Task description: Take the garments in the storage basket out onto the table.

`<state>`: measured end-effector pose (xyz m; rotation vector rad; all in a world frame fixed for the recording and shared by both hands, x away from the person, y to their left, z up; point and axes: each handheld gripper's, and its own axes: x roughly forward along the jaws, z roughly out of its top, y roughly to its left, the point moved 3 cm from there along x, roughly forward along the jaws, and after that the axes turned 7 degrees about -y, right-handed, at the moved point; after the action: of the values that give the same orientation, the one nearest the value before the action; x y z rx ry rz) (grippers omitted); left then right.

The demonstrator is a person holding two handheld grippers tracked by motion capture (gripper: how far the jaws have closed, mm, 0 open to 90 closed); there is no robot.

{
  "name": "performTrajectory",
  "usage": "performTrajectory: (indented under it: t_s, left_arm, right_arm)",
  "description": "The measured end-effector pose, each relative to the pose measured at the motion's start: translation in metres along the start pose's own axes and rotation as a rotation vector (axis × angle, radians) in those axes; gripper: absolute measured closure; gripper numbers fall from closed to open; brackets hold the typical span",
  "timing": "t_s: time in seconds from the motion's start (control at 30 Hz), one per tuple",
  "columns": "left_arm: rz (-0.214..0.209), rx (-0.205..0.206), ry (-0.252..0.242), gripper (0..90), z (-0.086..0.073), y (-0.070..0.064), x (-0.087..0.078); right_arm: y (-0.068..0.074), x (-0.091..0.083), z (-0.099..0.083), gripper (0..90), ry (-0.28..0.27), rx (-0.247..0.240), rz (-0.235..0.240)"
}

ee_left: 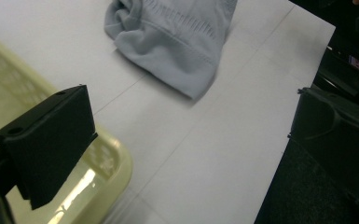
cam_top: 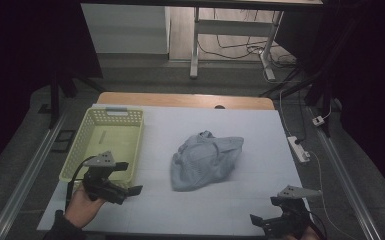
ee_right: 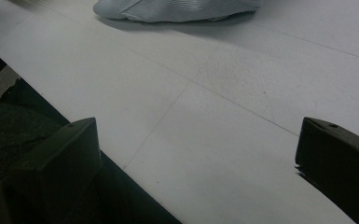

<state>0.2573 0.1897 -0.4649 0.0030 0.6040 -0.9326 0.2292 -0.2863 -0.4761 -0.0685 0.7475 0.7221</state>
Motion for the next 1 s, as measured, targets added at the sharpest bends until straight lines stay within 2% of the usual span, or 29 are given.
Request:
performTrajectory:
  t_s: [0.33, 0.73, 1.0]
  left_arm:
    - [0.055, -0.037, -0.032, 0.0, -0.021, 0.007, -0.028]
    - [0.126, -0.103, -0.064, 0.0, -0.048, 0.017, -0.061]
    - [0.156, -0.151, -0.078, 0.0, -0.064, 0.022, -0.079]
  right_arm:
    - [0.0, 0.0, 0.0, 0.0, 0.0, 0.001, -0.001]
    - [0.0, 0.0, 0.0, 0.0, -0.002, 0.004, -0.005]
    - [0.0, 0.0, 0.0, 0.0, -0.002, 0.005, -0.006]
